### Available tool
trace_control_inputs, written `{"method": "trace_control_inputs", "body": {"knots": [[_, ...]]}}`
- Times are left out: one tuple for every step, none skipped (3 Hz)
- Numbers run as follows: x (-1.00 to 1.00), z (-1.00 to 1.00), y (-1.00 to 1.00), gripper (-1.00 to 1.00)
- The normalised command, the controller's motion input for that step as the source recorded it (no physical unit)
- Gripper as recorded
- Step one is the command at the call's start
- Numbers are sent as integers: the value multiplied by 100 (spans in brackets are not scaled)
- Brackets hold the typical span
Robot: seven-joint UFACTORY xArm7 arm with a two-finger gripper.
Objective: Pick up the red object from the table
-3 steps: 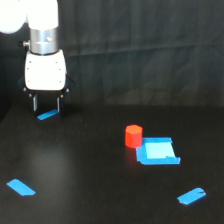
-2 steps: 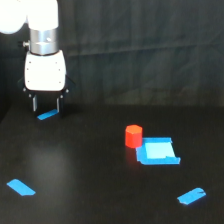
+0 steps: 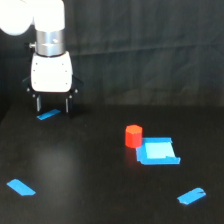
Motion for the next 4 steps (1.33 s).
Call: {"method": "trace_control_inputs", "body": {"knots": [[94, -3, -16, 100], [100, -10, -17, 95], [100, -45, -7, 100], [86, -41, -4, 98]]}}
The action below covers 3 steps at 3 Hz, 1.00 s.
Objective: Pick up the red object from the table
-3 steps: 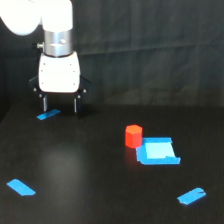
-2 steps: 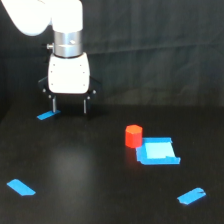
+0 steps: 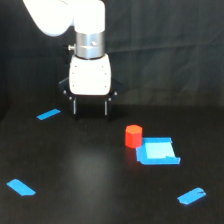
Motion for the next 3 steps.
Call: {"method": "trace_control_inputs", "body": {"knots": [[88, -32, -44, 93], [75, -18, -38, 100], [77, 12, -39, 95]]}}
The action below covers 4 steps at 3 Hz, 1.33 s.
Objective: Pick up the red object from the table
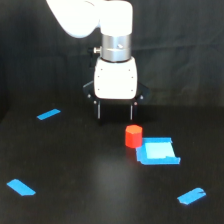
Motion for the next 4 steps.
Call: {"method": "trace_control_inputs", "body": {"knots": [[50, 8, -68, 94], [39, 17, -75, 100], [8, 6, -73, 96], [6, -7, -72, 91]]}}
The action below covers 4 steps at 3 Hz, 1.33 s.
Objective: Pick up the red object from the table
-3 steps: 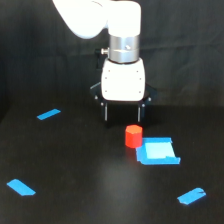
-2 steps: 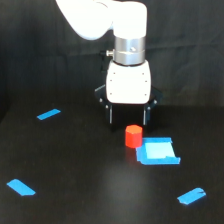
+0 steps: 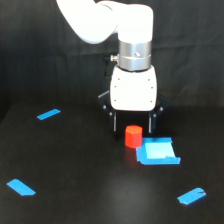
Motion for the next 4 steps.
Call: {"method": "trace_control_inputs", "body": {"knots": [[-6, -8, -52, 33], [3, -12, 1, -95], [-8, -15, 2, -97], [-5, -15, -7, -99]]}}
